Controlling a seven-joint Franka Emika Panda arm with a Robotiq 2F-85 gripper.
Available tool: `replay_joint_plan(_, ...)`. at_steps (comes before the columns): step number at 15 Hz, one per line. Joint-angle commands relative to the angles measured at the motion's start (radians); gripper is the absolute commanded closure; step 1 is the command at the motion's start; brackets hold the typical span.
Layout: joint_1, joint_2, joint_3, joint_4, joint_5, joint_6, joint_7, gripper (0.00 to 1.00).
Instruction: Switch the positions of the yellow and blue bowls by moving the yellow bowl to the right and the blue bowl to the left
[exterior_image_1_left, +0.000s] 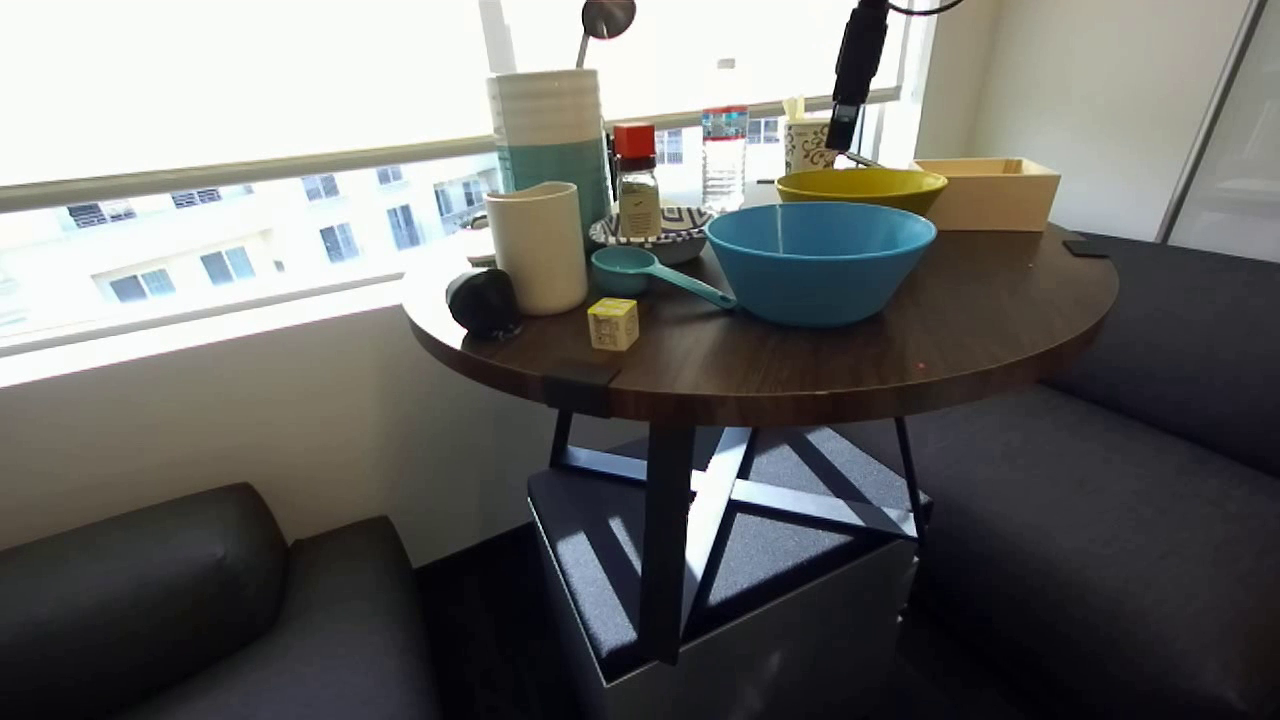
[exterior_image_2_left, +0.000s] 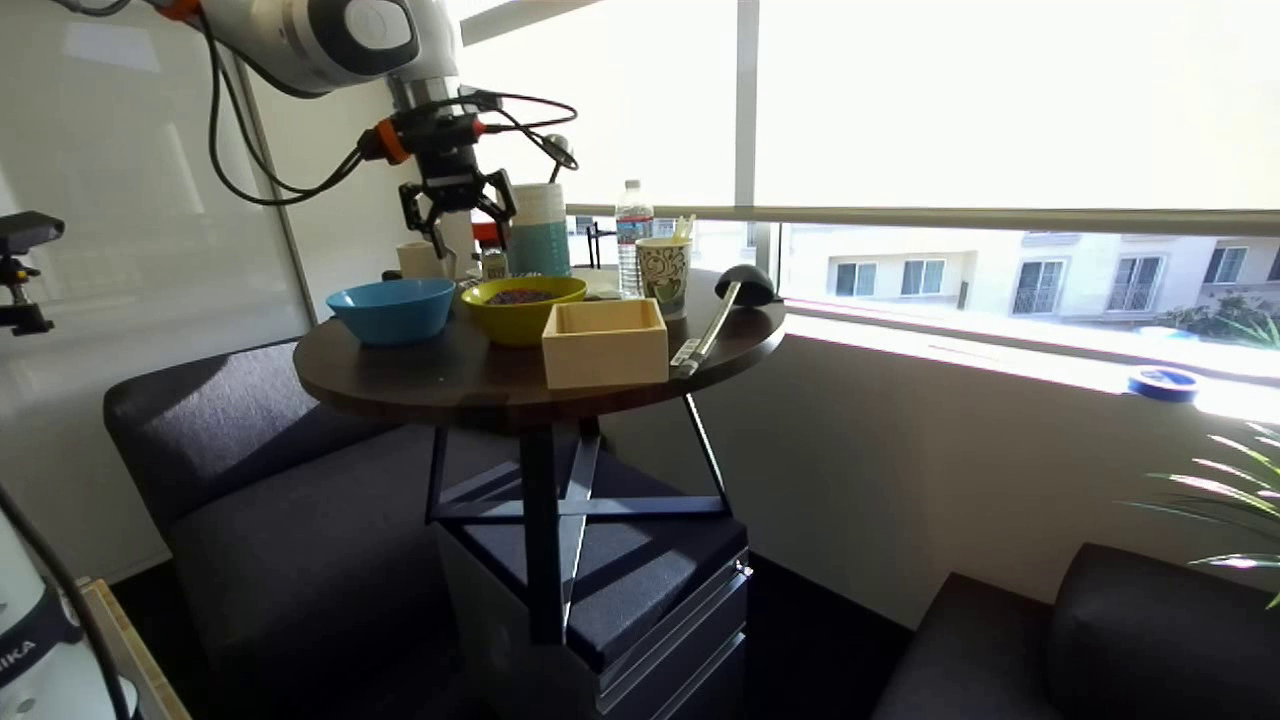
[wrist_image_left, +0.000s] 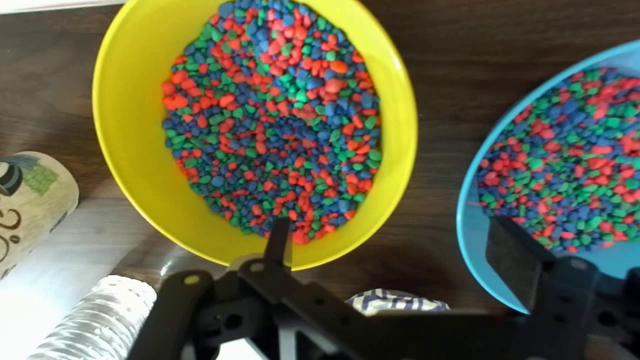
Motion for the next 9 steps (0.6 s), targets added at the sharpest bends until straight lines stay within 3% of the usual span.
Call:
replay_joint_plan(1, 0.030, -0.123, 0.004, -0.098, 0.014, -0.031, 0.054, 0.00)
replay_joint_plan(9, 0.069, -0.343, 0.018, -0.239, -0.024, -0.020, 0.147, 0.00)
